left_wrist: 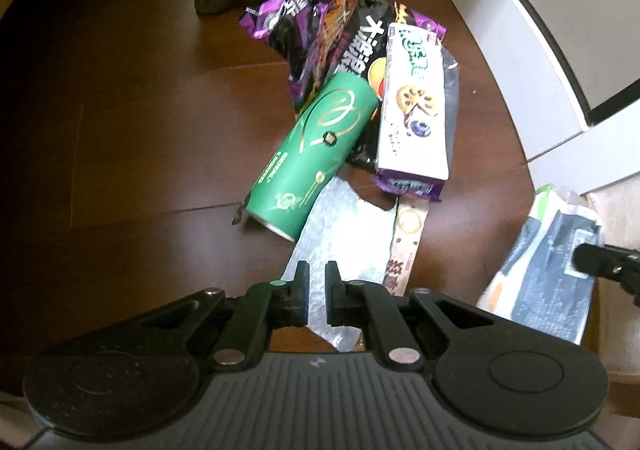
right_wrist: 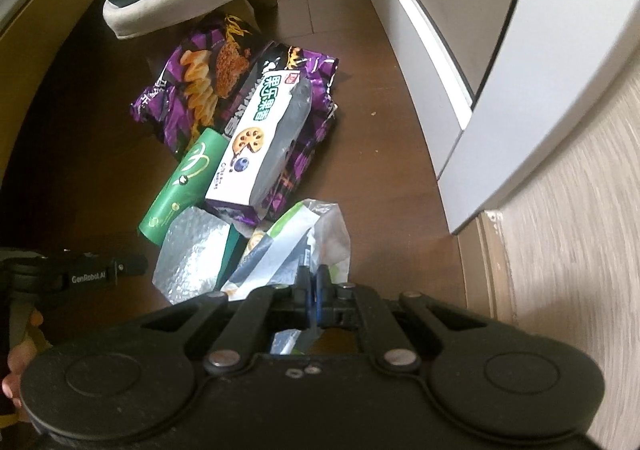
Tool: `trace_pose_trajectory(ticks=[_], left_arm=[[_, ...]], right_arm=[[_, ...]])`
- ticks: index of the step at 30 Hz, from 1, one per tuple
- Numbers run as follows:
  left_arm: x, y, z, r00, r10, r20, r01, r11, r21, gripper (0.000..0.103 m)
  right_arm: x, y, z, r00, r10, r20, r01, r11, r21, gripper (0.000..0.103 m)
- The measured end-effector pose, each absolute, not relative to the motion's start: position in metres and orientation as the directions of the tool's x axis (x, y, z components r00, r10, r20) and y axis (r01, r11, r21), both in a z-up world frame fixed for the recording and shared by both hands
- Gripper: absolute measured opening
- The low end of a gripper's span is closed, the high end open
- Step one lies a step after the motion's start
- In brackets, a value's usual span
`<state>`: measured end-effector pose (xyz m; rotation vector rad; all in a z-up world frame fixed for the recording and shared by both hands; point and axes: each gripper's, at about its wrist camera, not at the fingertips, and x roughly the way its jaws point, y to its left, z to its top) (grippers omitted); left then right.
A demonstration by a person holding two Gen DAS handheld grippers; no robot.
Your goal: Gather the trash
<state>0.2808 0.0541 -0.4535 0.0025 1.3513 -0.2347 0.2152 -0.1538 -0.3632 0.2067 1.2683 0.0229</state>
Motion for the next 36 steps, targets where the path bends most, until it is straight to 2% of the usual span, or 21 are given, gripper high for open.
trace_pose_trajectory(ticks=[13,26,28,31,32,33,34,36], left_arm=[[0.275,0.037,-0.495,0.128,-0.159,-0.979,0.267,0.956,-0.12,0.011],[0.273,0.038,-0.504,0.117,-0.188,-0.975,0.263,0.953,-0.152,0.012],[0.27,0.043,-0.497,0.139,-0.2,-0.97,0.248,0.955,-0.161,0.015],[0.263,0.049,-0.481,0.197,-0.206,-0.958,0.253,0.955,-0.154,0.031],[0.262,0.051,-0.476,0.211,-0.21,-0.955,0.255,0.955,-0.154,0.046],[0.261,0.053,-0.471,0.231,-0.214,-0.949,0.254,0.955,-0.153,0.068],[0.259,0.056,-0.466,0.257,-0.212,-0.943,0.25,0.957,-0.146,0.076],[0.256,0.057,-0.462,0.282,-0.202,-0.938,0.258,0.958,-0.128,0.079]], right_arm=[[0.21,-0.169,-0.372,0.275,0.136,-0.952,0.107,0.979,0.171,0.002],[0.214,-0.168,-0.374,0.27,0.158,-0.95,0.078,0.98,0.185,0.002],[0.214,-0.168,-0.372,0.277,0.154,-0.948,0.063,0.982,0.178,0.002],[0.215,-0.168,-0.369,0.29,0.16,-0.944,0.059,0.981,0.184,0.002],[0.216,-0.168,-0.369,0.293,0.163,-0.942,0.057,0.981,0.188,0.002],[0.216,-0.168,-0.369,0.296,0.164,-0.941,0.054,0.981,0.188,0.002],[0.216,-0.168,-0.368,0.299,0.165,-0.94,0.051,0.981,0.188,0.002],[0.216,-0.168,-0.367,0.304,0.165,-0.938,0.047,0.981,0.187,0.002]])
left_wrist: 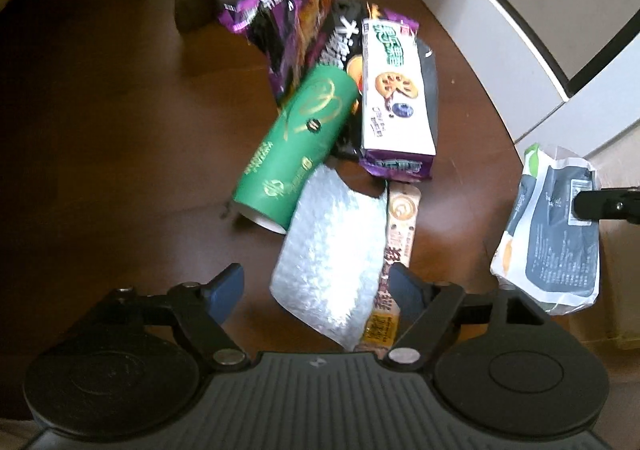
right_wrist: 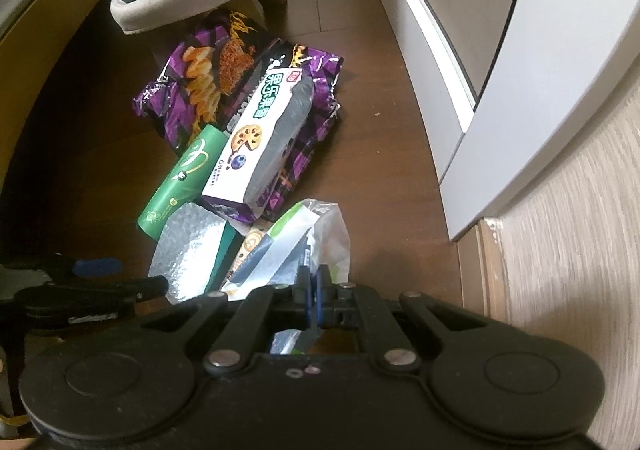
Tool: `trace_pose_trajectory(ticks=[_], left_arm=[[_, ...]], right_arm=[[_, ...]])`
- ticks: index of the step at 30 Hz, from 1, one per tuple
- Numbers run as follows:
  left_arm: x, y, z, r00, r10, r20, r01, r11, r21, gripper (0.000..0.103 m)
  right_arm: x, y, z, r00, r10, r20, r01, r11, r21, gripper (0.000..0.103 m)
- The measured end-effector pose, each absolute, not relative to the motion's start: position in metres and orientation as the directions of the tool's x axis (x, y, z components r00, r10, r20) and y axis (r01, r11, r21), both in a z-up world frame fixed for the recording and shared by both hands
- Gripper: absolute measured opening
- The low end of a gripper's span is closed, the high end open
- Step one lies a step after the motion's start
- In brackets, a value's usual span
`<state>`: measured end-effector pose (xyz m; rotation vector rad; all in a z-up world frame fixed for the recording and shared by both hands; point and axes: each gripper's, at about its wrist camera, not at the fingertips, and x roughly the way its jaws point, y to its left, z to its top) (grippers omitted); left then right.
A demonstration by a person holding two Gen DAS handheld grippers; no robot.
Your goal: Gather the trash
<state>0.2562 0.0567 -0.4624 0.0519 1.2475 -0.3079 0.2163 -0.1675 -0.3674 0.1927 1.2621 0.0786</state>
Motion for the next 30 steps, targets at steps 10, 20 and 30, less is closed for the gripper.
trace_pose_trajectory(ticks=[10,20,30], left_arm=[[0.263,0.026,-0.499,0.207,-0.185,-0.961,0.363,0.927,-0.1,0.079],[0.283,0.018,-0.53,0.175,-0.119,-0.977,0.381,0.924,-0.044,0.079],[0.287,0.013,-0.526,0.201,-0.065,-0.977,0.381,0.925,0.017,0.039]], right_arm=[[0.214,-0.169,-0.37,0.284,0.15,-0.947,0.05,0.984,0.17,0.002],[0.214,-0.17,-0.376,0.262,0.138,-0.955,0.039,0.987,0.153,0.002],[0.213,-0.171,-0.38,0.255,0.125,-0.959,0.04,0.989,0.14,0.002]])
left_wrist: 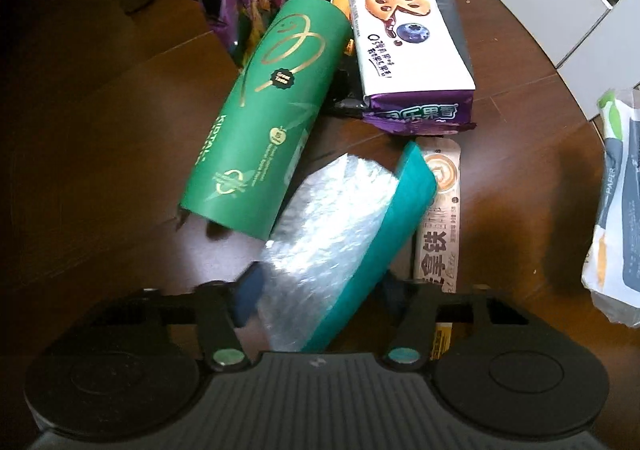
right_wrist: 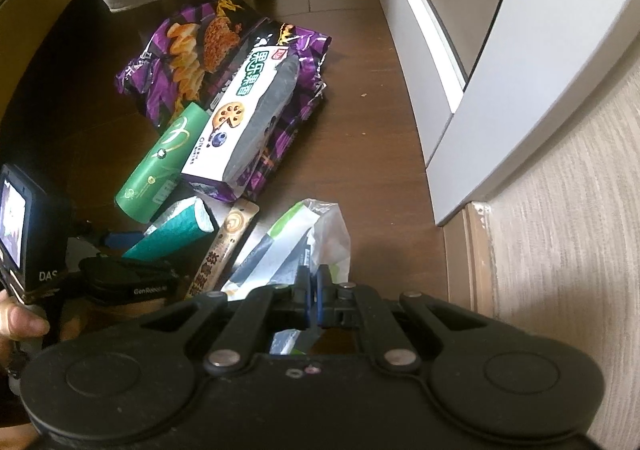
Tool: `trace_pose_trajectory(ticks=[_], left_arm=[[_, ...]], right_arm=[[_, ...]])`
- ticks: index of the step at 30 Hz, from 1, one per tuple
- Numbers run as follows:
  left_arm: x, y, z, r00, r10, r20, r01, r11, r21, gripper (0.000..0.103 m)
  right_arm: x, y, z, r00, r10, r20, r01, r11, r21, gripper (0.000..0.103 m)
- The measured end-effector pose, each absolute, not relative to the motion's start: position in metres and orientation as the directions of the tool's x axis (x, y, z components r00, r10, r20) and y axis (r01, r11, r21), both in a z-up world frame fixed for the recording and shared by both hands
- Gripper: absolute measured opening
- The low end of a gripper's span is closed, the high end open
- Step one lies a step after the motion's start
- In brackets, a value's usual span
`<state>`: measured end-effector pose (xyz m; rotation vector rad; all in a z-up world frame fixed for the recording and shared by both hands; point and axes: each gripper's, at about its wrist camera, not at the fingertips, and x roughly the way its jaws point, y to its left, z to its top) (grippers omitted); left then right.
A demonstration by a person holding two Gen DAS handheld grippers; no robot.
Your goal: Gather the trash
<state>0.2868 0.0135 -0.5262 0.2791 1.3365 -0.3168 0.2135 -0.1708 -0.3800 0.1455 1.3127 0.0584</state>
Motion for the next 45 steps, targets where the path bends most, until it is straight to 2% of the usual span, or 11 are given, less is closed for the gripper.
trace_pose_trajectory(ticks=[3,6,16,28,45], left_arm=[[0.288,0.021,-0.523,0.182,-0.065,-0.981,0.351,0.936,0.003,0.016],[0.287,0.029,-0.518,0.168,-0.082,-0.982,0.316,0.948,-0.025,0.008],[0.27,0.039,-0.443,0.265,-0.174,-0.948,0.269,0.958,-0.101,0.006],[0.279,0.032,-0.32,0.429,-0.225,-0.875,0.275,0.955,-0.11,0.006],[0.37,0.024,-0.094,0.704,-0.24,-0.669,0.234,0.967,-0.101,0.006]], right_arm=[[0.213,-0.169,-0.38,0.255,0.126,-0.959,0.033,0.99,0.139,0.002],[0.212,-0.169,-0.378,0.259,0.127,-0.957,0.024,0.99,0.138,0.002],[0.211,-0.154,-0.346,0.348,0.134,-0.928,-0.044,0.991,0.127,0.002],[0.221,-0.144,-0.255,0.511,0.176,-0.841,-0.096,0.984,0.147,0.002],[0.307,-0.147,-0.06,0.836,0.137,-0.531,-0.102,0.99,0.096,0.002]])
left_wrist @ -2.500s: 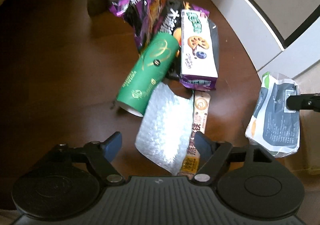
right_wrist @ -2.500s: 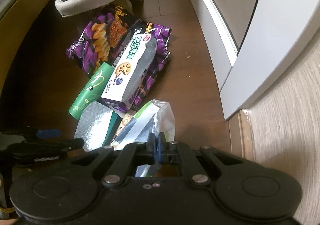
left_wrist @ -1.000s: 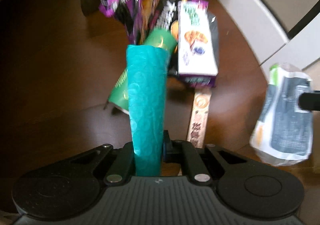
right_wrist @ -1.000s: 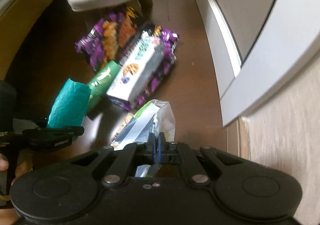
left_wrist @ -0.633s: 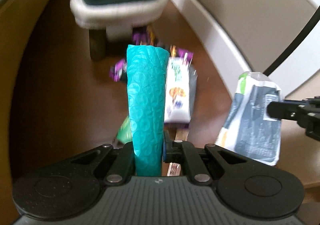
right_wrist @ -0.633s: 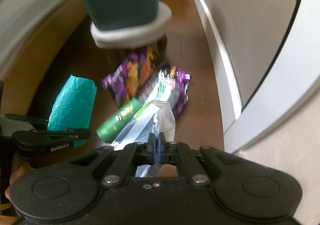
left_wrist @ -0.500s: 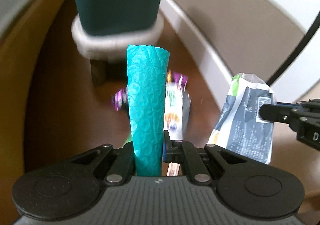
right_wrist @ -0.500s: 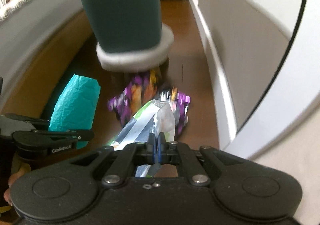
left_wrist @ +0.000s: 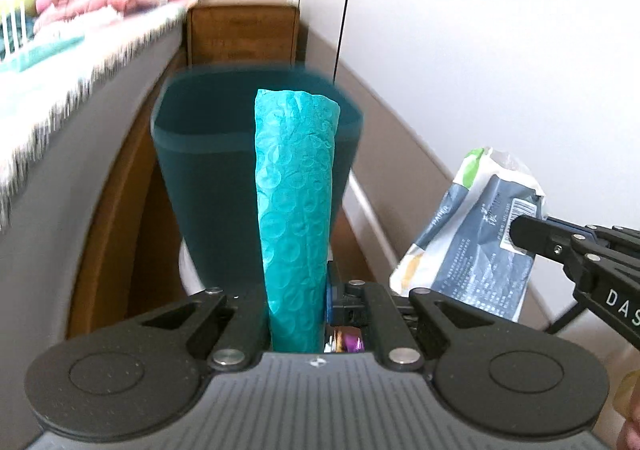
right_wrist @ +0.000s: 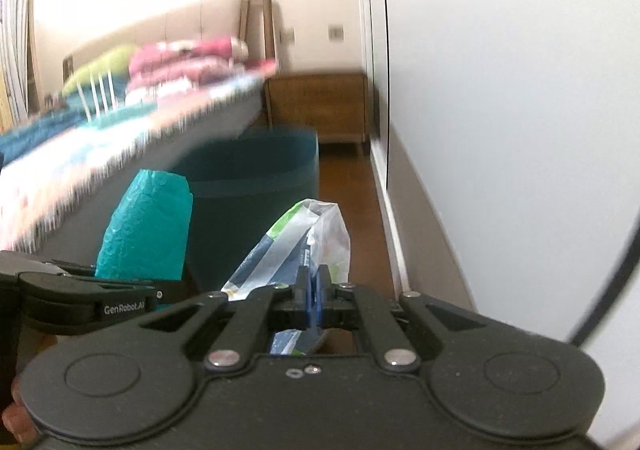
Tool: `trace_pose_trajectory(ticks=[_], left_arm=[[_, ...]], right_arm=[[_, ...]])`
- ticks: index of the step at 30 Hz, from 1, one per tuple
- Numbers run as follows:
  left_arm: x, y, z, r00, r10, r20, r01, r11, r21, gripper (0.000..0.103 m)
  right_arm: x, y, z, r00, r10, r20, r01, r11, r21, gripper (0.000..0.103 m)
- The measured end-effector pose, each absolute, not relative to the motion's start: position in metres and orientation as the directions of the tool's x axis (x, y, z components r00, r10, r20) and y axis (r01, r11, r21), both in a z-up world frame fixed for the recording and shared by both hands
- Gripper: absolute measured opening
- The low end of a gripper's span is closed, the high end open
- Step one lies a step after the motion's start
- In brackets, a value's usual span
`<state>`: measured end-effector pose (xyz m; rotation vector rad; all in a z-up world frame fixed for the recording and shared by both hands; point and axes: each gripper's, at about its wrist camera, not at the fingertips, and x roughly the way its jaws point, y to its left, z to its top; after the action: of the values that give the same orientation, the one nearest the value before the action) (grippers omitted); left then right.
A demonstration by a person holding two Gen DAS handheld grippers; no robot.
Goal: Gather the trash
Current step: 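Carry the teal bubble wrap and white bag over the green wastebasket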
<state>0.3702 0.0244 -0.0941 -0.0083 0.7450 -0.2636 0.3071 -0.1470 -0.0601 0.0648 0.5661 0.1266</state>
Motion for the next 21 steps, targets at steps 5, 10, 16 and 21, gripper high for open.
trace_pose_trajectory(ticks=[5,10,16,21], left_arm=[[0.405,0.023,-0.055,0.747,-0.244,-0.619,0.24,0.966,-0.091,0.006],[0.44,0.029,-0.031,0.773,-0.22,-0.595,0.233,0.971,-0.056,0.006],[0.494,0.038,-0.022,0.758,-0.218,-0.615,0.224,0.972,-0.068,0.006],[0.529,0.037,-0.048,0.706,-0.213,-0.675,0.214,0.973,-0.083,0.006]], right_arm=[[0.34,-0.137,-0.025,0.879,0.127,-0.46,-0.122,0.992,0.04,0.002],[0.384,-0.116,-0.012,0.9,0.089,-0.427,-0.129,0.99,-0.065,0.001],[0.43,-0.088,-0.016,0.896,0.056,-0.441,-0.133,0.98,-0.146,0.001],[0.47,-0.071,-0.038,0.871,0.036,-0.489,-0.136,0.976,-0.169,0.001]])
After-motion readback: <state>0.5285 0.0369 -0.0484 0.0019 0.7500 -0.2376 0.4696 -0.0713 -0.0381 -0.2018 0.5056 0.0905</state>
